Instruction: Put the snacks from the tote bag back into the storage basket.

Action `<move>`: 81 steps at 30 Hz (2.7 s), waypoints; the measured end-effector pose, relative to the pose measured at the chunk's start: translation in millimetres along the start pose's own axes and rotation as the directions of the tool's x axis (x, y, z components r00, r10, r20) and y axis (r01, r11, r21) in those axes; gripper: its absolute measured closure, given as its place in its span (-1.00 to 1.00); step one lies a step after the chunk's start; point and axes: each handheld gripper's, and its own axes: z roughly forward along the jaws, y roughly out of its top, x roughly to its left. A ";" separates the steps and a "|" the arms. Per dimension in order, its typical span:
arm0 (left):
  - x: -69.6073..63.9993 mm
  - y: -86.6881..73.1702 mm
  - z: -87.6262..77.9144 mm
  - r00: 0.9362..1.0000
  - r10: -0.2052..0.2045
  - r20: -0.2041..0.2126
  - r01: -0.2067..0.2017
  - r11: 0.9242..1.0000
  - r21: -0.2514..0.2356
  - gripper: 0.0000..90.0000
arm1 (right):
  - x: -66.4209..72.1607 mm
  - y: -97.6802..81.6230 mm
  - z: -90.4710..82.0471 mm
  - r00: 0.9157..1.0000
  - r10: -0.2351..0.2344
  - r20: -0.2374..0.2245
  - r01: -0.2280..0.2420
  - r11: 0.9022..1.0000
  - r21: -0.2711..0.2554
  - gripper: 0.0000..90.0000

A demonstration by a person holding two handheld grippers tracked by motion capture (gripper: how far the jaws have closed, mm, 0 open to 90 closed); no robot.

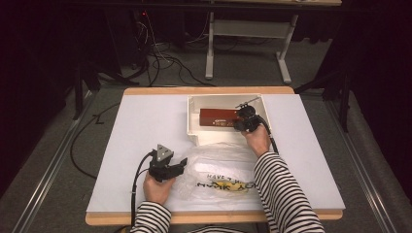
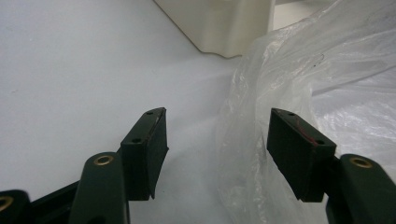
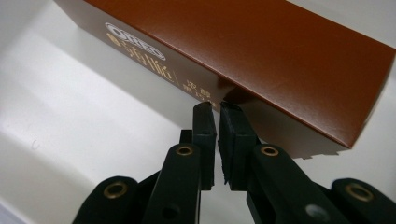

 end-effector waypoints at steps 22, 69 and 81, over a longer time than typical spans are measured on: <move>-1.3 0.3 0.7 1.000 0.011 -0.008 -0.011 1.000 0.006 -0.14 | -5.3 -30.1 -42.2 0.997 -0.052 -0.059 0.043 0.989 -0.144 0.73; 0.1 0.1 0.2 1.000 -0.001 -0.001 0.001 1.000 0.004 -0.14 | -10.5 -69.8 -102.4 0.988 -0.076 -0.137 0.034 0.957 -0.288 0.07; -0.6 -0.1 -0.2 1.000 0.003 -0.003 -0.003 1.000 -0.003 -0.14 | -11.1 -85.0 -108.5 0.988 -0.064 -0.144 0.016 0.950 -0.313 -0.09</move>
